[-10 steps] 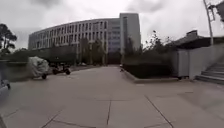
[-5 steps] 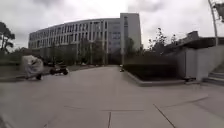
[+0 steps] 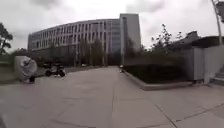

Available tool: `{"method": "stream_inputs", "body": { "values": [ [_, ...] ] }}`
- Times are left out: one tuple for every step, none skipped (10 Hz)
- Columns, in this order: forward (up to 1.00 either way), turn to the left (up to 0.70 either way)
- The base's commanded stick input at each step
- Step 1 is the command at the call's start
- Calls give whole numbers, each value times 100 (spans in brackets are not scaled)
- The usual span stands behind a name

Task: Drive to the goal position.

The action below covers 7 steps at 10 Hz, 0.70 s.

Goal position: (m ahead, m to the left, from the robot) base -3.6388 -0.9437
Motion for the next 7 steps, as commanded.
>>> {"method": "stream_inputs", "body": {
  "values": [
    [70,5],
    [70,5],
    [70,5],
    [70,5],
    [70,5],
    [70,5],
    [70,5]
  ]
}}
